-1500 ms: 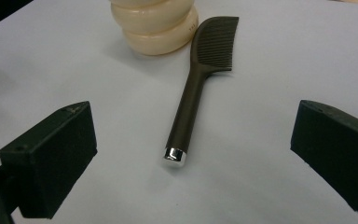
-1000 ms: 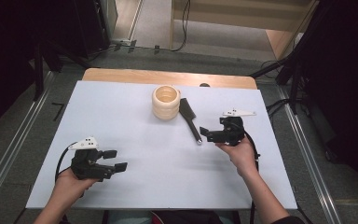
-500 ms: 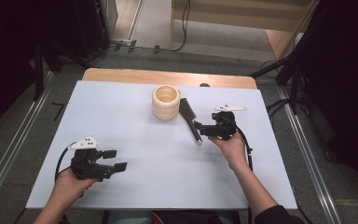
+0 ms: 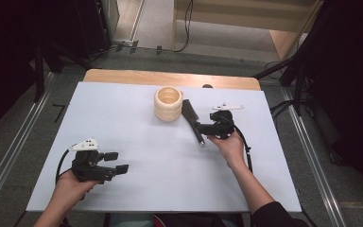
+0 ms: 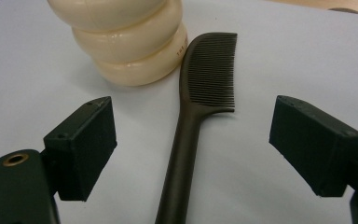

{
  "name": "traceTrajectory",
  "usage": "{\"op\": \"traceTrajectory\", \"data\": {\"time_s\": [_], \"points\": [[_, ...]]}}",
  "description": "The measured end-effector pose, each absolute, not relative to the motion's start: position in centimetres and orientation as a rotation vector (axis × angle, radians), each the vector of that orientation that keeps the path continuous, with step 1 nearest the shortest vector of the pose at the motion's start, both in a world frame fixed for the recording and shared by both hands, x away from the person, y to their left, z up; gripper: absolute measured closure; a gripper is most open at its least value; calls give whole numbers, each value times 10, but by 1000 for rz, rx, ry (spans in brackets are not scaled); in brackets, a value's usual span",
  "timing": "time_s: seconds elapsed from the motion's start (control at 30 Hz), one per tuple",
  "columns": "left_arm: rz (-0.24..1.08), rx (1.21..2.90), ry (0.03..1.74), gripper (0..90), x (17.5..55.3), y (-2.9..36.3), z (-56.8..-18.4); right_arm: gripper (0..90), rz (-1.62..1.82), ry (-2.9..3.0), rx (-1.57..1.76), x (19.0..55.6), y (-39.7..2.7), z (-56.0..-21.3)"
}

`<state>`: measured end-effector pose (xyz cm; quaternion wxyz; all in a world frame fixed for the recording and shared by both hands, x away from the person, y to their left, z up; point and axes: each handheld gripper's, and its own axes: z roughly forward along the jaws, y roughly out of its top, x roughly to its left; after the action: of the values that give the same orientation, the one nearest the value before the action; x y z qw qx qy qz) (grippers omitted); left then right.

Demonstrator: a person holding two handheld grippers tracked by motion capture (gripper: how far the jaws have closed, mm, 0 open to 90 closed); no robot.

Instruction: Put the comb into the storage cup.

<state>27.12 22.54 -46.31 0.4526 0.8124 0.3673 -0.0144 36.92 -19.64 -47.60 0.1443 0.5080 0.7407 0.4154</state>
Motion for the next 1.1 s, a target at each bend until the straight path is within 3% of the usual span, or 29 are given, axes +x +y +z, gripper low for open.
{"op": "traceTrajectory", "data": {"time_s": [0.23, 1.1], "points": [[-37, 2007, 909, 254, 271, 226, -463, 140, 1152, 2157, 1489, 370, -194, -480], [-42, 2003, 912, 254, 271, 226, -463, 309, 944, 2296, 1518, 371, -183, -495]]}}
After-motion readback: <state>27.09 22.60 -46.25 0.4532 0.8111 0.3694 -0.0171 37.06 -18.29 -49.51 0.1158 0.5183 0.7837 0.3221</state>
